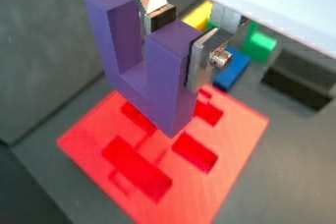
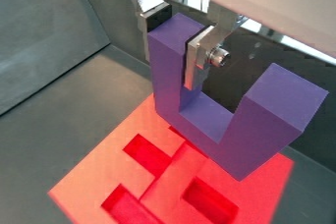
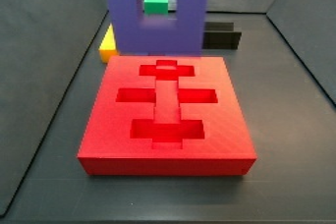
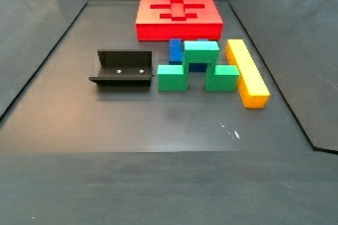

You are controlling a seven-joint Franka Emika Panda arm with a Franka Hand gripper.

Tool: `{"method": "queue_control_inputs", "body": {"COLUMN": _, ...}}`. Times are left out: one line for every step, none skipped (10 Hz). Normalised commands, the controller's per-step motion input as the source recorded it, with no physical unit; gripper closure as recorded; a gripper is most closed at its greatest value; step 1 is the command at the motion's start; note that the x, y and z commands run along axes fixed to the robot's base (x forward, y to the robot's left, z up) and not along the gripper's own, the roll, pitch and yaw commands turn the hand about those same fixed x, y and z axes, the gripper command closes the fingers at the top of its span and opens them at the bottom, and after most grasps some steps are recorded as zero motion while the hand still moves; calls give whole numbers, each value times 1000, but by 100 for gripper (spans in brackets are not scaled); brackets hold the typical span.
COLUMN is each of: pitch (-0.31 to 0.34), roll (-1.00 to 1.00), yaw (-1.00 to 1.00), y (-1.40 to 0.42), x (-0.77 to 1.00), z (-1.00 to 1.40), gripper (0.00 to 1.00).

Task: Pick up the purple object. Move up. Move to above the board. Insert the purple object.
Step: Insert the purple object.

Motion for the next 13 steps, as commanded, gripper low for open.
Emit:
{"method": "queue_control_inputs", "body": {"pitch": -67, "roll": 47, "yaw": 200, "y": -589, "x": 574, "z": -857, "gripper": 100}}
{"method": "queue_control_inputs", "body": {"pitch": -89, "roll": 173, "yaw": 203, "y": -617, "x": 426, "z": -803, "gripper": 100}}
{"method": "queue_control_inputs", "body": {"pitch": -44, "roll": 244, "yaw": 274, "y": -503, "x": 311, "z": -729, "gripper": 100}}
{"method": "queue_control_inputs", "body": {"pitch": -19, "roll": 249, "yaw": 343, "y": -429, "x": 291, "z": -689, "gripper": 100}}
{"method": "queue_control_inputs", "body": {"pitch": -9, "roll": 310, "yaw": 291, "y": -434, "x": 254, "z": -577, "gripper": 100}}
{"method": "queue_control_inputs", "body": {"pitch": -9, "roll": 321, "yaw": 297, "y": -449, "x": 86, "z": -583, "gripper": 100}}
{"method": "queue_control_inputs", "body": {"pitch": -71, "roll": 253, "yaw": 351, "y": -414, "x": -194, "z": -623, "gripper": 100}}
{"method": "queue_control_inputs", "body": {"pitch": -154, "roll": 167, "yaw": 346, "y": -226, "x": -351, "z": -251, "gripper": 100}}
{"method": "queue_control_inputs", "body": {"pitch": -149, "roll": 210, "yaw": 226, "y": -97, "x": -346, "z": 0, "gripper": 100}}
{"method": "queue_control_inputs", "body": {"pitch": -99, "roll": 220, "yaw": 89, "y": 0, "x": -314, "z": 0, "gripper": 100}}
{"method": "queue_control_inputs", "body": {"pitch": -7, "roll": 103, "yaw": 91, "y": 186, "x": 0, "z": 111, "gripper": 100}}
{"method": "queue_control_inputs", "body": {"pitch": 0, "roll": 89, "yaw": 57, "y": 260, "x": 83, "z": 163, "gripper": 100}}
{"method": "queue_control_inputs", "body": {"pitch": 0, "roll": 96, "yaw": 43, "y": 269, "x": 0, "z": 103, "gripper": 100}}
